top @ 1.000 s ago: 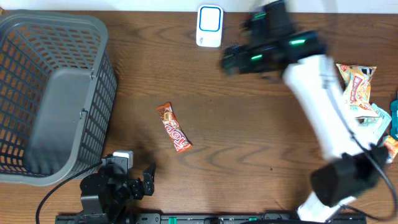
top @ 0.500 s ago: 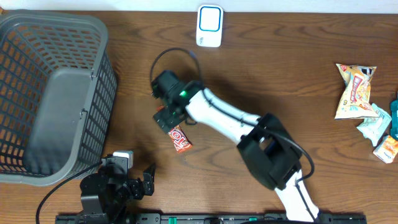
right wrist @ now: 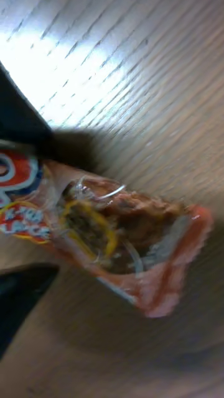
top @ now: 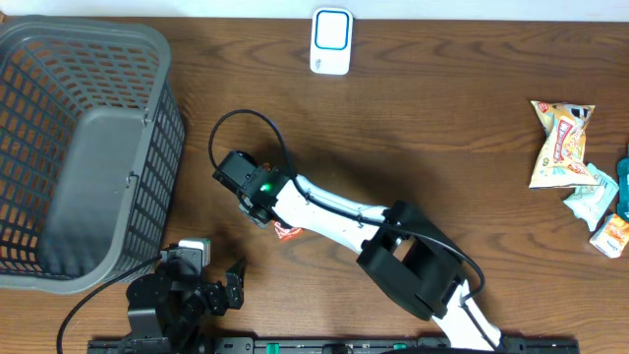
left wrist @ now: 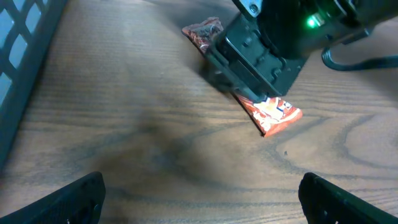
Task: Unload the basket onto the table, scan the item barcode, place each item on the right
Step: 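Move the right gripper to the orange Tops bar and grasp it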
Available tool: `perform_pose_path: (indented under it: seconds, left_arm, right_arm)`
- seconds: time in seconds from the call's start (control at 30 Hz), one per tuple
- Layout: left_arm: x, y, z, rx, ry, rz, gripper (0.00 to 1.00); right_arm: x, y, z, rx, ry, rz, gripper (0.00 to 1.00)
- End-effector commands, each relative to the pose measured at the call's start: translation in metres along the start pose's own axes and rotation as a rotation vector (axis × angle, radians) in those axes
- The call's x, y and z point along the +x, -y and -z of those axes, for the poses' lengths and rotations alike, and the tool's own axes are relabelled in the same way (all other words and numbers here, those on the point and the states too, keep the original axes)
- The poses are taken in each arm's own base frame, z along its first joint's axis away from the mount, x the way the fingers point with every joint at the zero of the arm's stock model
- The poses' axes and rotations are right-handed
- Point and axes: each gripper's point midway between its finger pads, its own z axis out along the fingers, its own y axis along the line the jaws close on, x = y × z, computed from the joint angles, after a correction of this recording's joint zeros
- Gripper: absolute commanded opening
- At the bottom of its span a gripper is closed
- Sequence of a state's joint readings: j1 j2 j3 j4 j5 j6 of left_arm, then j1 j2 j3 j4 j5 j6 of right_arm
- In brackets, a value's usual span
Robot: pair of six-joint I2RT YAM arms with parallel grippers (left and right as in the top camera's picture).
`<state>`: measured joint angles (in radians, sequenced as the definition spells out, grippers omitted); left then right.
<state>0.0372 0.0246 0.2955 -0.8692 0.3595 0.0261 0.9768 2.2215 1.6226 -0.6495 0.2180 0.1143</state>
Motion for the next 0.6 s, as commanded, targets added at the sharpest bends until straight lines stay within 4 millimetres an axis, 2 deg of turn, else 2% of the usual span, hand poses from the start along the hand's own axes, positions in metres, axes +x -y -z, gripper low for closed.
perform_pose_path:
  seconds: [0.0,0.1,0.23,0.33,0.47,0.57]
  left_arm:
    - [0.0,-0.001,0.0,-0.008,0.0,-0.008,0.99]
    - [0.0,-0.001,0.0,-0.008,0.0,-0.008,0.99]
    - [0.0,-0.001,0.0,-0.008,0.0,-0.009,0.99]
    - [0.0,-0.001,0.0,-0.008,0.0,-0.008,0.99]
    - [0.0,-0.001,0.0,-0.008,0.0,-0.008,0.99]
    - [0.0,-0.001,0.0,-0.008,0.0,-0.008,0.99]
  right_arm:
    - [0.031,0.007,-0.01,0.048,-0.084,0.018,0.39]
    - [0.046,0.01,-0.012,0.058,-0.133,-0.022,0.13]
    - [0.048,0.02,-0.008,0.071,-0.155,-0.135,0.01]
    - [0.035,0.022,0.009,-0.035,-0.162,-0.199,0.01]
    - [0.004,0.013,0.056,-0.443,-0.127,-0.253,0.01]
    - [-0.016,0.011,0.108,-0.886,-0.024,-0.228,0.01]
